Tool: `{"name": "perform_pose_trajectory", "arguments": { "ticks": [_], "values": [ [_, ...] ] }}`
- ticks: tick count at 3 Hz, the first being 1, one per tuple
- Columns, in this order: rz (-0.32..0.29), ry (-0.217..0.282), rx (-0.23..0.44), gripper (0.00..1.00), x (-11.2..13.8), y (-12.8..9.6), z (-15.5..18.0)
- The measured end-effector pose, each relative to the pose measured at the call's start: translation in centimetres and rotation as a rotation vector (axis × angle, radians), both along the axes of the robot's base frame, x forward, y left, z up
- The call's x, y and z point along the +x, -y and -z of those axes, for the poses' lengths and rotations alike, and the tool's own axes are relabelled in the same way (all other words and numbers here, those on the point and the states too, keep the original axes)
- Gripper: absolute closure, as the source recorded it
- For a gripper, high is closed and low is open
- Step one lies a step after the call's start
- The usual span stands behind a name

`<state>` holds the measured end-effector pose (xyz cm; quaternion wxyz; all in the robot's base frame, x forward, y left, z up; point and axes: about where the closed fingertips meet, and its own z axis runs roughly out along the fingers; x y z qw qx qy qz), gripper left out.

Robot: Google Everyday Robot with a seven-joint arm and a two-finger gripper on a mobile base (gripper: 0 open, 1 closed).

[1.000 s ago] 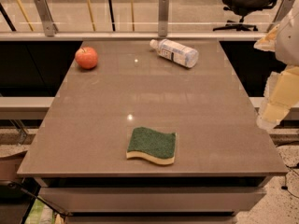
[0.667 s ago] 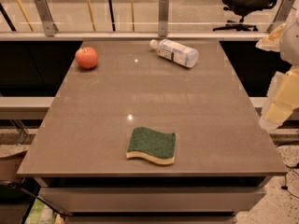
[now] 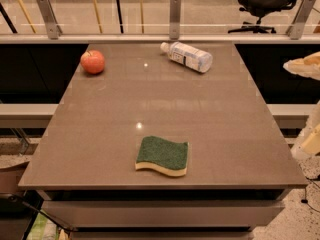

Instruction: Move sponge near apple

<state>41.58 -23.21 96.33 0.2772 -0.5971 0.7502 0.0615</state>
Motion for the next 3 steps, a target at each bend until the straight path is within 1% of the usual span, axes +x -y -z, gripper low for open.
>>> {"name": "perform_pose_trajectory", "arguments": {
  "ticks": [1,2,3],
  "values": [
    [-0.016,0.01,0.167,0.0,-1.9,-1.0,1.2],
    [0.005,0.013,0.306,0.0,-3.3,-2.2,1.8],
    [0.038,0.036,0.403,0.0,-3.9,-3.3,2.6]
  ]
}}
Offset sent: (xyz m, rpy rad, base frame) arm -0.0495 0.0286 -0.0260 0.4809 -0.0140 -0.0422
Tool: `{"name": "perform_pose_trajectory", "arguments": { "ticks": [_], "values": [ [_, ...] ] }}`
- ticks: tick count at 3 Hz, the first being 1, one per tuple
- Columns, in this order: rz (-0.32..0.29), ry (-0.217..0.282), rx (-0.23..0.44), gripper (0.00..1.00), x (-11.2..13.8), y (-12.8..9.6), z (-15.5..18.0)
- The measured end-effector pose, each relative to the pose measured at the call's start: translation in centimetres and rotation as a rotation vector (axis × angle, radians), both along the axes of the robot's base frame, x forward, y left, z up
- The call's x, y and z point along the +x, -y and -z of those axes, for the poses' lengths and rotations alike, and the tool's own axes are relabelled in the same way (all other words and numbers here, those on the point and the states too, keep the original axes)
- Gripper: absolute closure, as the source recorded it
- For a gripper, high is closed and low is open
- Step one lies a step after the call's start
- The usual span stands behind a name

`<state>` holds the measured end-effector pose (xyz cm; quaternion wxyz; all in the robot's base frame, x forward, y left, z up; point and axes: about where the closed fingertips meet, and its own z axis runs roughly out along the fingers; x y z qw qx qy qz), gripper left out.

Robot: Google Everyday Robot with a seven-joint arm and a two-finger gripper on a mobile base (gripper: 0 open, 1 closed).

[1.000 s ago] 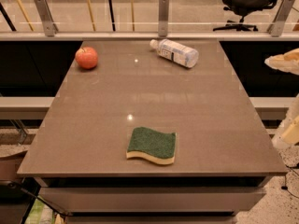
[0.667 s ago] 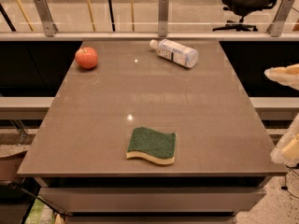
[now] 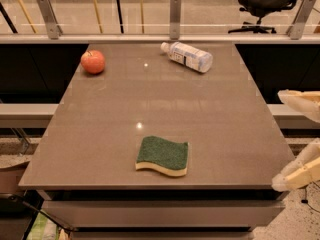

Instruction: Move sponge near apple

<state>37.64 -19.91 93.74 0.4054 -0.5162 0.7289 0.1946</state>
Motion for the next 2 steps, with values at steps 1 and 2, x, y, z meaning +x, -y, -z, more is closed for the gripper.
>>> {"name": "perform_pose_trajectory", "arguments": {
  "ticks": [1,2],
  "values": [
    [0.077,0.027,0.047,0.0,0.0,-1.0,1.1],
    [0.185,0.059,0.062,0.0,0.4,-1.3,3.1]
  ]
}}
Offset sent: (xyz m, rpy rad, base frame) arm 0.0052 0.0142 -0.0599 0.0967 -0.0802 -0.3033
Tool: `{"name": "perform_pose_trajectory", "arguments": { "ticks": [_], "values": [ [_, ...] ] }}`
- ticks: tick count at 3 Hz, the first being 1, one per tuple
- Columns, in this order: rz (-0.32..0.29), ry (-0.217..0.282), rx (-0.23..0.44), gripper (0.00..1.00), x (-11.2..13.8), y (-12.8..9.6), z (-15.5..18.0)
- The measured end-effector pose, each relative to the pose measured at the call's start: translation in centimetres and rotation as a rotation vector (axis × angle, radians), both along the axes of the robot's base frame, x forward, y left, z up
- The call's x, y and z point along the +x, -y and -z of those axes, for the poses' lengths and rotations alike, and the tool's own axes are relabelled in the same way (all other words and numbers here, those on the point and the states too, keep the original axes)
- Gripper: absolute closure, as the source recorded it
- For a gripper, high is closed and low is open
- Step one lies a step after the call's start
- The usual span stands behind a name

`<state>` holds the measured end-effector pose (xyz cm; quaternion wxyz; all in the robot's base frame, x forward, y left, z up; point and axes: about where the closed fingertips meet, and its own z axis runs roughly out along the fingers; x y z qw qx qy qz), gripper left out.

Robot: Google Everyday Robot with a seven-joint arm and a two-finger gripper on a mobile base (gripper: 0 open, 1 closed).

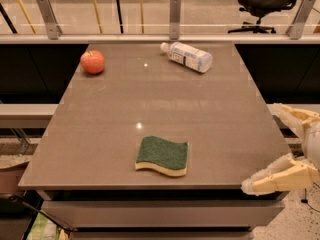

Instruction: Move sponge near apple

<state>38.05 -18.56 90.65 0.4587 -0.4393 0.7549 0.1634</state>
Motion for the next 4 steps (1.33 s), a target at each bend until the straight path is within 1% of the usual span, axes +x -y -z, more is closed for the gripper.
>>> {"name": "perform_pose_trajectory", "arguments": {
  "ticks": [1,2,3,4],
  "values": [
    [-0.002,0.0,0.0,0.0,0.0,0.0,0.0],
    [-0.033,-0.005,0.027,0.0,0.7,-0.8,0.9],
    [-0.089,-0.006,0.095,0.0,2.0,-2.0,2.9],
    [-0.162,-0.001,0.16,0.0,3.6,-3.4,4.3]
  ]
}}
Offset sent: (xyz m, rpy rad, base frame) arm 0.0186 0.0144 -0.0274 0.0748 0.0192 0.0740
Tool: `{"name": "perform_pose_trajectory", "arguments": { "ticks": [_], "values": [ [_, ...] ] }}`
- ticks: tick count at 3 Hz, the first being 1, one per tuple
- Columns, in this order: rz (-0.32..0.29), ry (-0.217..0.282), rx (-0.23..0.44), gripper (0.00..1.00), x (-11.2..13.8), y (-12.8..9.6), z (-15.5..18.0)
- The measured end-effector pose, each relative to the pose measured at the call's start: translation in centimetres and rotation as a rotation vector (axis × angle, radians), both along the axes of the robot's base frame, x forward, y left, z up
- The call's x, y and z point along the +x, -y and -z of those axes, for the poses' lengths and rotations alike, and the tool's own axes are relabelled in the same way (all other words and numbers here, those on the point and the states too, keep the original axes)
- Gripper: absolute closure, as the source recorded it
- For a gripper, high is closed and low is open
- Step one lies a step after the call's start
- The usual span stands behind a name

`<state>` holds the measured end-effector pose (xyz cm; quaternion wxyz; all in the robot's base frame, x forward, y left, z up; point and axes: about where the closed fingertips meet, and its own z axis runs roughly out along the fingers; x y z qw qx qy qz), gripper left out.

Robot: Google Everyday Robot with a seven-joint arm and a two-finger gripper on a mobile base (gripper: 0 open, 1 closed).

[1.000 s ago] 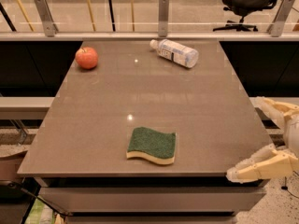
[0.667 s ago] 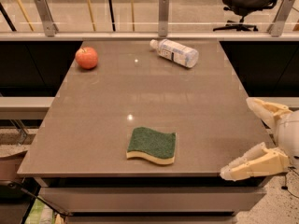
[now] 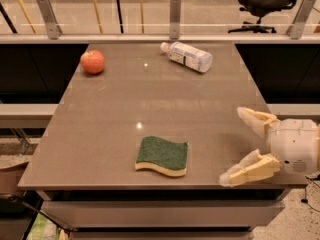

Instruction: Move sponge near apple

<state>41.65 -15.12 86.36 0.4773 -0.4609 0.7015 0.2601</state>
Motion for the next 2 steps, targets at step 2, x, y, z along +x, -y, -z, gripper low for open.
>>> {"name": "perform_pose_trajectory", "arguments": {
  "ticks": [2],
  "values": [
    [-0.122,0.022,0.083,0.0,1.1,-2.9,2.0]
  ]
}}
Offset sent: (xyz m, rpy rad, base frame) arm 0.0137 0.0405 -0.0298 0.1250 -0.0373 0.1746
